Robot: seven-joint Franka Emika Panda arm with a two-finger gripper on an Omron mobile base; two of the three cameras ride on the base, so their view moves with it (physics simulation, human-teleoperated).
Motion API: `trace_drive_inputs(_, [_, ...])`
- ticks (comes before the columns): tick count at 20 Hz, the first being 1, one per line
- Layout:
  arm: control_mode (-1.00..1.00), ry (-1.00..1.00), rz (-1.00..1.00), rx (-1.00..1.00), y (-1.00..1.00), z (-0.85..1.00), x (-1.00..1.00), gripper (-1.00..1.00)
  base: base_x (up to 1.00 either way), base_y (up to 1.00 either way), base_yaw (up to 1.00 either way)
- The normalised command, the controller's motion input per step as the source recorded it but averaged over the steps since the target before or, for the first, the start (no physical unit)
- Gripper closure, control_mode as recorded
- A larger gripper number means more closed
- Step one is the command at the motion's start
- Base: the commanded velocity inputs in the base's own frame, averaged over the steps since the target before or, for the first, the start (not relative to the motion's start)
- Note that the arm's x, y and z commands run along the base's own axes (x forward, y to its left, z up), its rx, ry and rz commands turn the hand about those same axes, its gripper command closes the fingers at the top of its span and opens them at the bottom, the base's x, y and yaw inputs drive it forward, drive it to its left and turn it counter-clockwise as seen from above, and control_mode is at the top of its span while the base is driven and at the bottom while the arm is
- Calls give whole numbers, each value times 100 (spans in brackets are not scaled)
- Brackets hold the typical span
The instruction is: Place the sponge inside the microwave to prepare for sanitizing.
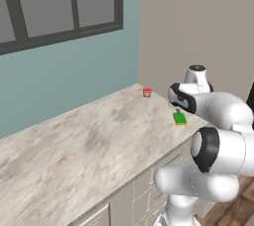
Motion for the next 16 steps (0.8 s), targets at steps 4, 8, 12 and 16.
trace_drive_inputs(4, [-100, 0, 0, 0, -35, -18, 41, -100, 0, 0, 0])
trace_drive_inputs(8, [-100, -5, 3, 0, -21, -27, 36, -100, 0, 0, 0])
trace_drive_inputs(12, [-100, 0, 11, 3, 0, -5, 24, -100, 0, 0, 0])
trace_drive_inputs(16, [-100, 0, 10, 1, 0, -11, 29, -100, 0, 0, 0])
